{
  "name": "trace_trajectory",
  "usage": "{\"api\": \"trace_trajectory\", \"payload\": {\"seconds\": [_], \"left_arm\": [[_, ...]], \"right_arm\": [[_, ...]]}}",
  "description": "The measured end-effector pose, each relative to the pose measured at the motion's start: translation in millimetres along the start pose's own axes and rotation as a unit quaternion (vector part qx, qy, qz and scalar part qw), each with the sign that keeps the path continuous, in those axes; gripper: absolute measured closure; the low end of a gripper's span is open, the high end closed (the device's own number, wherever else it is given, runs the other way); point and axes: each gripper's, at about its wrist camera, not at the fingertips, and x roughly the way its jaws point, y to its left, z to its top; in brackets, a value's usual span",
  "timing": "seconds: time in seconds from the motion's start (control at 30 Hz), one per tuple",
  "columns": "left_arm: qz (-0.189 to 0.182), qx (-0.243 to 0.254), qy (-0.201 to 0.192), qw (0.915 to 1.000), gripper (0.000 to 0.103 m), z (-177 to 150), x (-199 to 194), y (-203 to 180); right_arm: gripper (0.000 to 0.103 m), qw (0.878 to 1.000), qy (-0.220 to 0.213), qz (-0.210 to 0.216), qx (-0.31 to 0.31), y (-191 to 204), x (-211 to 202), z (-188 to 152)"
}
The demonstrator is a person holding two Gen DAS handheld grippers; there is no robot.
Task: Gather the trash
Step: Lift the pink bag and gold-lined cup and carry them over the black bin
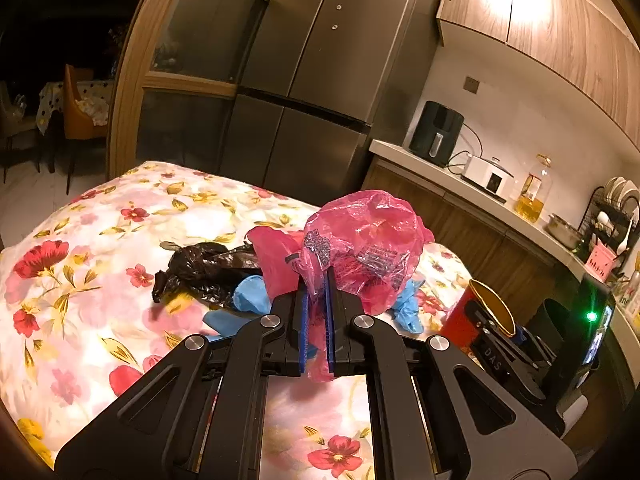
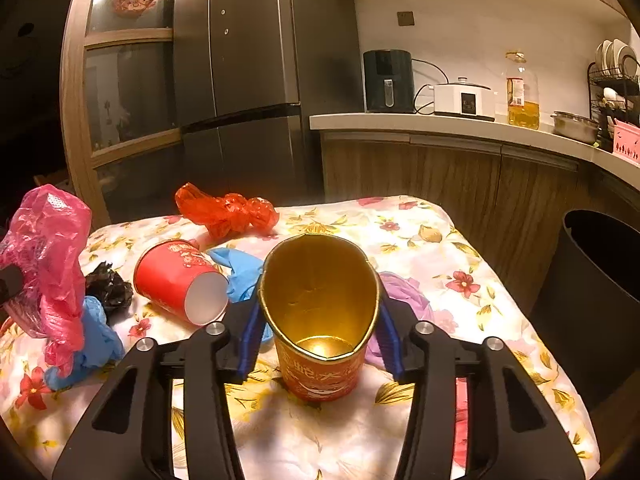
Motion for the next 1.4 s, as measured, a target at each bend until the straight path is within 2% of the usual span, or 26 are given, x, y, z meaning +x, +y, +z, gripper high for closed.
{"api": "trace_trajectory", "payload": {"seconds": [0.33, 0.7, 1.1, 1.4], "left_arm": [[-0.016, 0.005, -0.016, 0.9997, 0.097, 6.1, -19.0, -13.2], [-0.04, 0.033, -0.014, 0.9985, 0.097, -3.4, -30.1, -55.9], [-0.096, 0.066, -0.01, 0.9931, 0.097, -15.0, -25.3, -125.4], [-0.164, 0.095, -0.008, 0.9819, 0.097, -17.3, -9.5, -198.9]], "right_arm": [[0.056, 0.999, -0.031, 0.011, 0.008, -9.1, -44.3, 8.4], [0.056, 0.998, -0.055, 0.001, 0.012, -36.6, -86.5, 11.7], [0.056, 0.996, -0.08, -0.04, 0.026, -90.6, -119.6, 16.8], [0.056, 0.989, -0.104, -0.101, 0.041, -147.0, -131.3, 31.7]]}}
